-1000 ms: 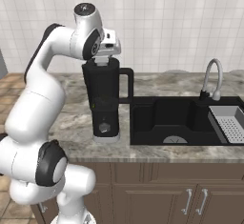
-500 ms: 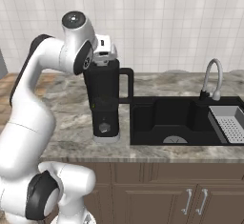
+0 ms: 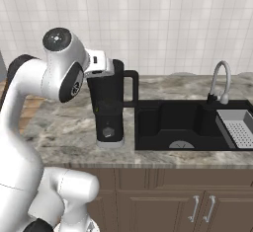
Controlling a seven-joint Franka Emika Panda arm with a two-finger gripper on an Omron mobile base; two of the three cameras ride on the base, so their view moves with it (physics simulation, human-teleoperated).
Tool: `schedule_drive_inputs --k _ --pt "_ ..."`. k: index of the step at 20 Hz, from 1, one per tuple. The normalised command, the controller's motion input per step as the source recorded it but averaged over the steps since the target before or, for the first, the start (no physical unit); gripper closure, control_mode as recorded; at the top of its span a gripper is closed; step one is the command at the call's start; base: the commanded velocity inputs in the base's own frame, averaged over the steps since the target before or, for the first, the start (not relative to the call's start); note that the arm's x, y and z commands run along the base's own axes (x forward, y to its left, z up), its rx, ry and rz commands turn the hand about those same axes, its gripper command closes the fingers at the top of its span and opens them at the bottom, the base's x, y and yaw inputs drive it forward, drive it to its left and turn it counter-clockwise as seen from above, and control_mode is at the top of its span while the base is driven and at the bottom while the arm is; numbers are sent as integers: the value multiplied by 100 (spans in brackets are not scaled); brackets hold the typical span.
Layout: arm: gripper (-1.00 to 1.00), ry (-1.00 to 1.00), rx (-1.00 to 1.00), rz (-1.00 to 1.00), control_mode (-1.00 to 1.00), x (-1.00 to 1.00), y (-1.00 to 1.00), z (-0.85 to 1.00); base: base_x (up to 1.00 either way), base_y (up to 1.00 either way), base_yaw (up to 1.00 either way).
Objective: Grab the lemon wedges from the fridge, place them in the blender, close the lid, and turn on the blender to create a marinade.
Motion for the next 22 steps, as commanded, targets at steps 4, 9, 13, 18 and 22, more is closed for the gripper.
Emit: schedule_drive_inputs --k 4,9,13,18,22 --pt "-100 0 0 0 -100 -92 0 0 0 0 0" --pt "100 0 0 0 -100 -85 0 -5 0 0 0" --pt "100 2 0 0 -100 -37 0 -7 0 0 0" --pt "100 5 0 0 -100 -4 0 -4 0 0 0" --pt "100 11 0 0 -100 0 0 -8 0 0 0"
